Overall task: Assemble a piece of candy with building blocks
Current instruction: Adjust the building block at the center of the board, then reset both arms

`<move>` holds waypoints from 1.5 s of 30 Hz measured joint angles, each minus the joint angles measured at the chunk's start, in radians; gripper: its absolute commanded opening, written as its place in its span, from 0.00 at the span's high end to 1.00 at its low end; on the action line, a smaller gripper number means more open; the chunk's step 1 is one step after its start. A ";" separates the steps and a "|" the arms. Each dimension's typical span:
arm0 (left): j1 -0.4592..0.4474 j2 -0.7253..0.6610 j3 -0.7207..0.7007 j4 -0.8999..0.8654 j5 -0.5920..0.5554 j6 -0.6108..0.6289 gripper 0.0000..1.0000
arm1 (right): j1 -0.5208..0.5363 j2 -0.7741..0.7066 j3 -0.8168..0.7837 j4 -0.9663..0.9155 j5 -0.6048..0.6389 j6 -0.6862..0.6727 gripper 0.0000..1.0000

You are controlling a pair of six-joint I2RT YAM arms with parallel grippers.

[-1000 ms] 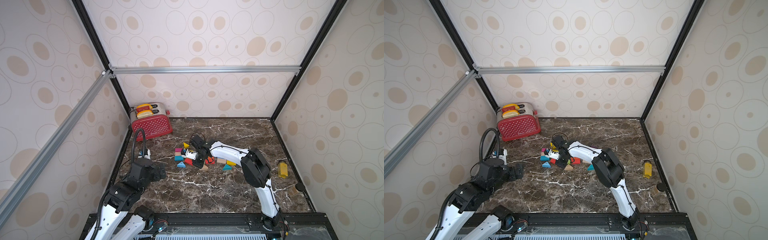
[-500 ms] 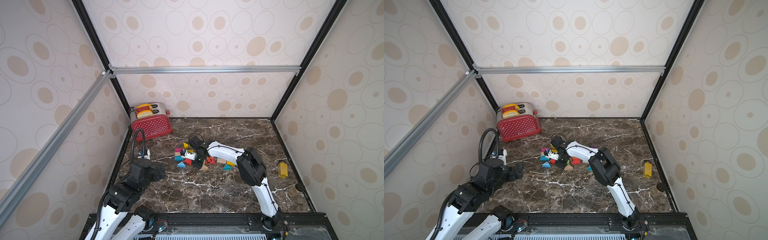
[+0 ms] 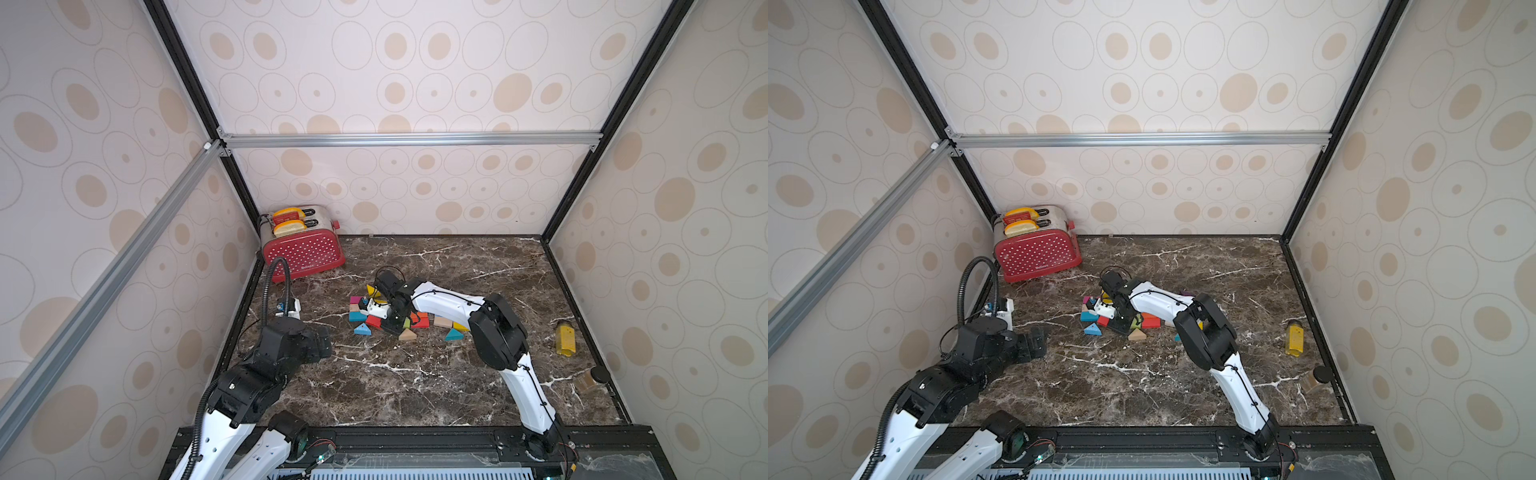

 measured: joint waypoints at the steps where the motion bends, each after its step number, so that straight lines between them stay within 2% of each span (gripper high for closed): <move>1: 0.000 0.000 -0.001 0.000 0.000 0.000 0.01 | 0.000 0.000 0.000 0.000 0.000 0.000 0.99; 5: 0.000 0.000 -0.005 0.000 -0.010 0.000 0.01 | 0.000 -0.019 -0.021 0.005 -0.001 0.013 0.96; 8: 0.000 0.006 -0.005 0.010 -0.047 0.000 0.01 | 0.000 -0.122 -0.114 0.042 -0.001 0.047 0.89; 11: 0.000 0.005 -0.048 0.134 -0.111 0.010 0.01 | 0.000 -0.348 -0.298 0.129 0.031 0.105 0.70; 14: 0.000 0.000 -0.167 0.330 -0.225 0.045 0.01 | -0.001 -0.637 -0.504 0.257 0.123 0.163 0.52; 16: 0.000 -0.001 -0.266 0.481 -0.311 0.096 0.01 | -0.007 -0.827 -0.645 0.358 0.209 0.184 0.30; 17: 0.000 0.002 -0.319 0.564 -0.352 0.132 0.01 | -0.014 -0.920 -0.719 0.407 0.266 0.195 0.22; 19: 0.001 0.034 -0.420 0.739 -0.426 0.221 0.01 | -0.052 -1.078 -0.862 0.489 0.374 0.204 0.18; 22: 0.012 0.150 -0.509 0.928 -0.512 0.332 0.01 | -0.185 -1.254 -1.052 0.567 0.529 0.214 0.15; 26: 0.114 0.343 -0.575 1.162 -0.516 0.423 0.01 | -0.386 -1.395 -1.277 0.686 0.657 0.229 0.16; 30: 0.235 0.515 -0.583 1.321 -0.443 0.463 0.01 | -0.530 -1.386 -1.421 0.805 0.690 0.251 0.16; 35: 0.285 0.660 -0.581 1.504 -0.320 0.529 0.01 | -0.710 -1.212 -1.481 1.015 0.660 0.293 0.13; 38: 0.308 0.723 -0.581 1.630 -0.219 0.556 0.01 | -0.752 -1.081 -1.492 1.149 0.638 0.292 0.12; 41: 0.339 0.855 -0.581 1.804 -0.138 0.570 0.01 | -0.761 -0.998 -1.507 1.311 0.611 0.279 0.12; 45: 0.378 0.935 -0.580 1.859 -0.061 0.570 0.01 | -0.791 -0.863 -1.516 1.544 0.566 0.263 0.11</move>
